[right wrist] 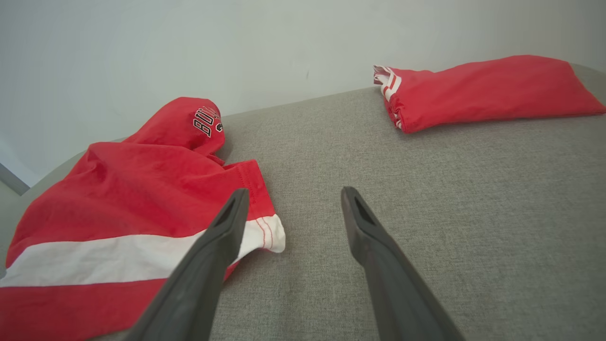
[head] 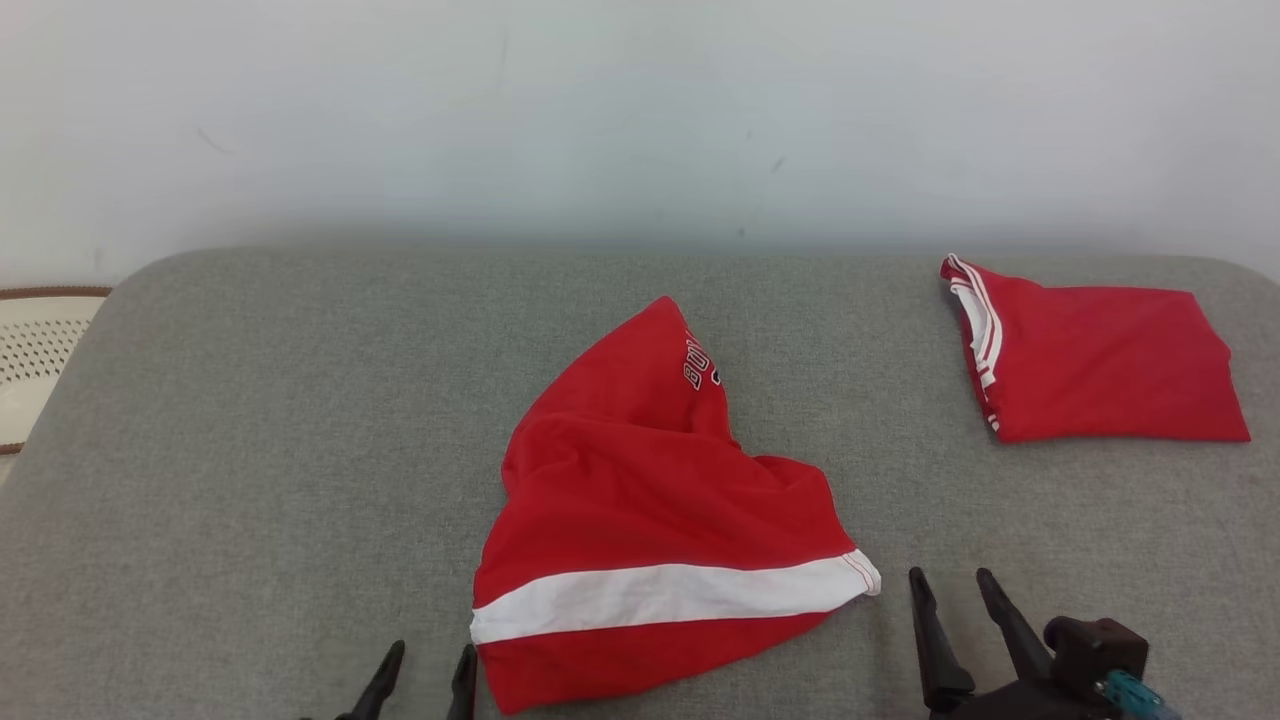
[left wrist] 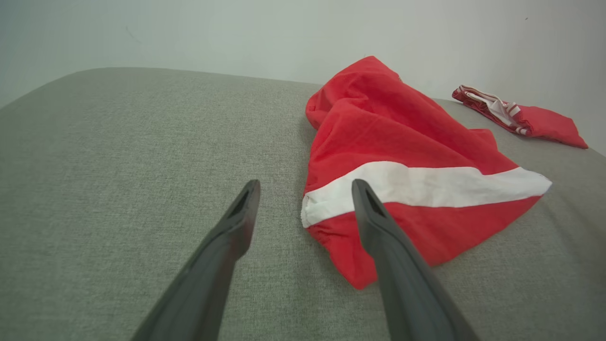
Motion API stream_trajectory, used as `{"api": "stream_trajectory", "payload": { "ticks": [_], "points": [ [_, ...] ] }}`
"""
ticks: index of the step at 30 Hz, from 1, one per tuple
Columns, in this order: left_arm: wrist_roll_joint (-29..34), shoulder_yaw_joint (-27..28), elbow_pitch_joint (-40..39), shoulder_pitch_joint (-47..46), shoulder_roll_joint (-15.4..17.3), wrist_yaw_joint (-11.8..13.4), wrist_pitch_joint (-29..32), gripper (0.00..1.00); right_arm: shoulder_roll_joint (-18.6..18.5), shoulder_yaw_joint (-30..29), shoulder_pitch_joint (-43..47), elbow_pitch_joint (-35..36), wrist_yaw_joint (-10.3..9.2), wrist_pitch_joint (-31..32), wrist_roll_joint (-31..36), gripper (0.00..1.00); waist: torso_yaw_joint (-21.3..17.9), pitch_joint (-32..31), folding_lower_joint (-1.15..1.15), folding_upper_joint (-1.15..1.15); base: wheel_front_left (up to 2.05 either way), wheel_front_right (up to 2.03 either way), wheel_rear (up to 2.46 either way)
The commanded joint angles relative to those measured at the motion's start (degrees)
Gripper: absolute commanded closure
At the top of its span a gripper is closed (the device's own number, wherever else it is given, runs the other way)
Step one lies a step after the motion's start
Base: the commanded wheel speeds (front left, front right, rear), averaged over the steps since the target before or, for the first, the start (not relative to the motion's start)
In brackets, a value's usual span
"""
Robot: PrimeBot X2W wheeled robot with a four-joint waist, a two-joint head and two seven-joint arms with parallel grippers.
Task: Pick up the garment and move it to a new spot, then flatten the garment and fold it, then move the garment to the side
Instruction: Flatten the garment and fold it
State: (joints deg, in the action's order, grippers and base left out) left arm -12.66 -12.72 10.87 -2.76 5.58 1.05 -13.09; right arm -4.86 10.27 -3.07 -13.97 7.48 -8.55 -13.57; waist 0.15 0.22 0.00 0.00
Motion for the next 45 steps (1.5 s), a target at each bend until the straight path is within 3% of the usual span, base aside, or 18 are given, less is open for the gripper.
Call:
{"api": "stream_trajectory", "payload": {
  "ticks": [1, 13, 25, 26, 27, 28, 29, 38, 45],
  "points": [
    [-1.2, -0.3, 1.6, -0.8, -0.2, -0.5, 0.4, 0.0, -0.8, 0.9, -0.9, -1.4, 0.03, 0.0, -0.1, 0.0, 0.0, 0.2, 0.0, 0.0, 0.0, 0.0, 0.0],
    [-2.5, -1.9, 16.1, -9.1, -1.1, -3.2, -0.8, 0.0, -2.4, 9.6, -11.8, -17.7, 0.03, -1.0, -3.1, 0.0, -0.7, 2.1, 0.0, 0.0, 0.0, 0.0, 0.0],
    [-4.5, -4.6, 25.5, -16.2, -2.0, -5.7, -1.7, 0.0, -1.9, 15.6, -20.5, -30.5, 0.03, -1.1, -4.8, 0.0, -0.5, 4.2, 0.0, 0.0, 0.0, 0.0, 0.0],
    [-5.0, -4.6, 26.3, -16.8, -2.1, -6.0, -1.8, 0.41, -1.9, 16.0, -21.1, -31.6, 0.02, -1.0, -5.2, 0.11, -0.4, 4.4, 0.0, 0.0, 0.0, 0.0, 0.0],
    [-4.9, -4.9, 27.2, -17.3, -2.2, -6.0, -1.8, 0.67, -1.7, 16.5, -21.6, -32.4, 0.03, -1.1, -5.5, 0.4, -0.4, 4.5, 0.0, 0.0, 0.0, 0.0, 0.0],
    [-4.6, -5.3, 28.0, -17.8, -2.3, -6.1, -1.8, 1.0, -1.6, 16.9, -22.1, -33.0, 0.03, -1.6, -6.0, 0.84, -0.4, 4.6, 0.0, 0.0, 0.0, 0.0, 0.0],
    [-4.6, -5.5, 28.7, -18.2, -2.3, -6.2, -1.9, 1.0, -1.5, 17.4, -22.4, -33.5, 0.03, -2.1, -6.3, 1.0, -0.4, 4.6, 0.0, 0.0, 0.0, 0.0, 0.0],
    [-4.0, -5.4, 25.9, -16.7, -2.5, -5.7, -2.1, 1.0, -2.2, 19.7, -21.7, -33.9, 0.03, -5.7, -10.2, 1.0, 0.1, 2.7, 0.0, 0.0, 0.0, 0.0, 0.0],
    [-2.6, -5.0, 18.8, -13.3, -1.2, -5.6, -2.1, 1.0, -3.6, 20.2, -18.8, -27.5, 0.03, -6.4, -14.3, 1.0, 0.1, 0.4, 0.0, 0.0, 0.0, 0.0, 0.0]
  ]
}}
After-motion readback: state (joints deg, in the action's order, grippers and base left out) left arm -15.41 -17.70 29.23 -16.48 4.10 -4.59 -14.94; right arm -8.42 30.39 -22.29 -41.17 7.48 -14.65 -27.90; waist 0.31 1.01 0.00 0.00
